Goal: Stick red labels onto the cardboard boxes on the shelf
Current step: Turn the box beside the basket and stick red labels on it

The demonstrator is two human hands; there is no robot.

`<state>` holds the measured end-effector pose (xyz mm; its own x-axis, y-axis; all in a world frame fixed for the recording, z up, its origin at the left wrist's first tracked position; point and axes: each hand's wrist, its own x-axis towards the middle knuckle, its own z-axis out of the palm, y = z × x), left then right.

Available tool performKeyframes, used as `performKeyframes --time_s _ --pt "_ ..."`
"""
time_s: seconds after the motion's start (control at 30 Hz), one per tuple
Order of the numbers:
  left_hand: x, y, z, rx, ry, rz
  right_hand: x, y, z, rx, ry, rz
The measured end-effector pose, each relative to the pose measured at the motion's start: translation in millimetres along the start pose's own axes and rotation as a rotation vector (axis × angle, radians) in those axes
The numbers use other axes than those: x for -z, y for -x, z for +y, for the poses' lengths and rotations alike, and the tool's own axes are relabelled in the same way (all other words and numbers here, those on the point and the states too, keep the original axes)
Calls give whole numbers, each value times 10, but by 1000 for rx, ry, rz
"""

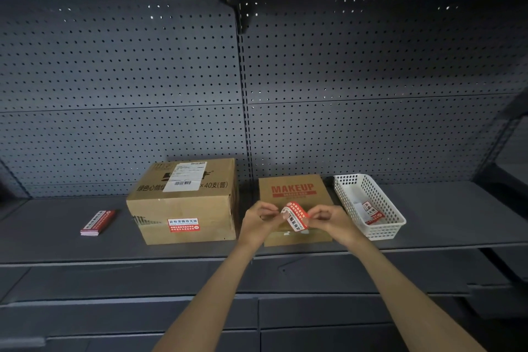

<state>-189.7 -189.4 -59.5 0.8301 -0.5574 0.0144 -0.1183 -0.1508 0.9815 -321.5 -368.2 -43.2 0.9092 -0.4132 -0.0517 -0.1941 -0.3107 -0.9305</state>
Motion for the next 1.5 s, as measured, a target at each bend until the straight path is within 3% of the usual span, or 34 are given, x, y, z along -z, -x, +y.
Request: performKeyframes --time_s 0.13,0.27,0.43,0.67,0.73,0.87,0.97,1.13,1.33,1.5 --pt "-53 71 13 65 56 27 -55 92 -9 -20 -42 3" --pt "-84 122 14 148 224 -67 -120 146 45 -69 -71 -53" --pt "-142 114 -41 -82 -126 -64 -185 201 91 -175 -11 -130" --pt "-239 168 -95 -191 -366 -115 -62 182 176 -120 302 106" --pt "-251 167 -114 -196 -407 -148 -35 175 232 -52 399 153" --pt "-281 169 -144 -208 -459 -216 -56 208 230 103 388 28" --pt "-310 182 -116 -214 -477 -252 -86 188 239 146 397 37" --pt "-278 196 -95 -186 -435 -235 -47 150 303 140 351 87" --pt "-211 133 -216 -158 -554 -128 0 135 382 127 321 120" --pt "-218 133 -234 -178 -610 -59 -16 72 409 61 480 117"
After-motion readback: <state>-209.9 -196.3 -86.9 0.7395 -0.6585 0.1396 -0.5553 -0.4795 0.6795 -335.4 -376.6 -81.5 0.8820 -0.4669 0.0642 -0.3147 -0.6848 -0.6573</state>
